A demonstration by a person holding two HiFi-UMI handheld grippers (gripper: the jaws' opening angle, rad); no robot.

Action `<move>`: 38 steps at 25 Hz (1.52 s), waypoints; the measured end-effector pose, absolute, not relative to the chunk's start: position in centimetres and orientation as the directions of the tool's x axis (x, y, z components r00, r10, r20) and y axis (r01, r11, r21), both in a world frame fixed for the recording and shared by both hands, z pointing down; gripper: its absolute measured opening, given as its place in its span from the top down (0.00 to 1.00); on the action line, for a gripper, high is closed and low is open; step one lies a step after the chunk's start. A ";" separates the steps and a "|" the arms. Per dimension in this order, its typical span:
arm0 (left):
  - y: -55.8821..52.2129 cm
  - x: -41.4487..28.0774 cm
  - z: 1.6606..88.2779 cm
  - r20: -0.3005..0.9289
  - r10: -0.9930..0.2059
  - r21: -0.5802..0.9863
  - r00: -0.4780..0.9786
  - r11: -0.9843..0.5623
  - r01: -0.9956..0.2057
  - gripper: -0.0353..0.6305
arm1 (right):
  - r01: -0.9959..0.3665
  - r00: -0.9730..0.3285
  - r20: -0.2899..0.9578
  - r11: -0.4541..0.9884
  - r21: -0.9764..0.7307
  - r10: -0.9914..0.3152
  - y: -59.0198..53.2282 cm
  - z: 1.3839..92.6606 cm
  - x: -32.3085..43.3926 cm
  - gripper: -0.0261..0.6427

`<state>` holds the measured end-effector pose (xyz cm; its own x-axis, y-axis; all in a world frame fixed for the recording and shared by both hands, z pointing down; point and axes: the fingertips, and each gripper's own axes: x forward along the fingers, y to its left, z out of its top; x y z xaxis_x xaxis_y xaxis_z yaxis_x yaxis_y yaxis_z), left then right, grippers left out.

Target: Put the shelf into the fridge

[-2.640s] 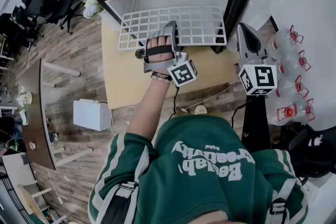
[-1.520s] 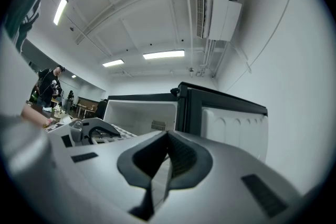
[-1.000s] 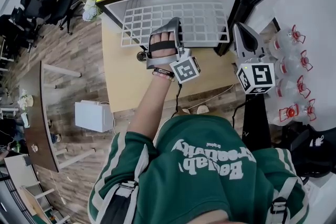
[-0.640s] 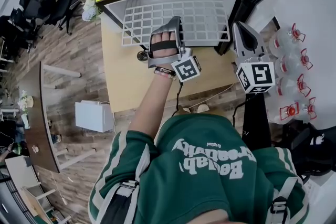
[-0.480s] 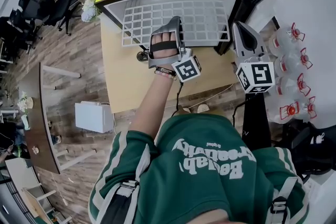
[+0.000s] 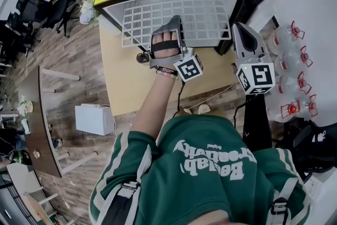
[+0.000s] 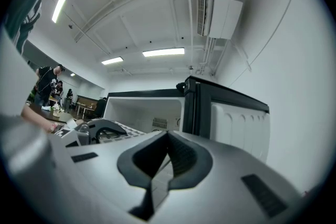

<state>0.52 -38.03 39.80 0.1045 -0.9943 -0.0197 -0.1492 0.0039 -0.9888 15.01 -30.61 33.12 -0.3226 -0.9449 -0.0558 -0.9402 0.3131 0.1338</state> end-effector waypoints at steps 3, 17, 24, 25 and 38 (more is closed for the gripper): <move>-38.7 0.7 39.7 -0.009 -0.994 -0.990 0.105 -0.005 -0.141 0.88 | -0.942 -0.318 -0.054 0.309 0.134 -0.947 -30.7 33.1 15.1 0.96; -39.4 0.5 38.9 -0.025 -0.995 -0.994 0.094 0.015 -0.108 0.91 | -0.939 -0.324 -0.053 0.314 0.141 -0.944 -30.8 33.3 14.5 0.96; -39.9 0.3 38.8 -0.012 -0.996 -0.995 0.091 0.003 -0.102 0.91 | -0.938 -0.325 -0.049 0.315 0.146 -0.944 -30.7 33.4 14.2 0.96; -40.0 0.3 38.8 -0.009 -0.996 -0.995 0.091 0.000 -0.100 0.91 | -0.938 -0.324 -0.048 0.314 0.147 -0.945 -30.8 33.3 14.2 0.96; -41.5 0.7 38.6 0.000 -0.996 -0.995 0.092 -0.009 -0.100 0.91 | -0.941 -0.314 -0.049 0.305 0.146 -0.948 -31.1 33.3 14.7 0.96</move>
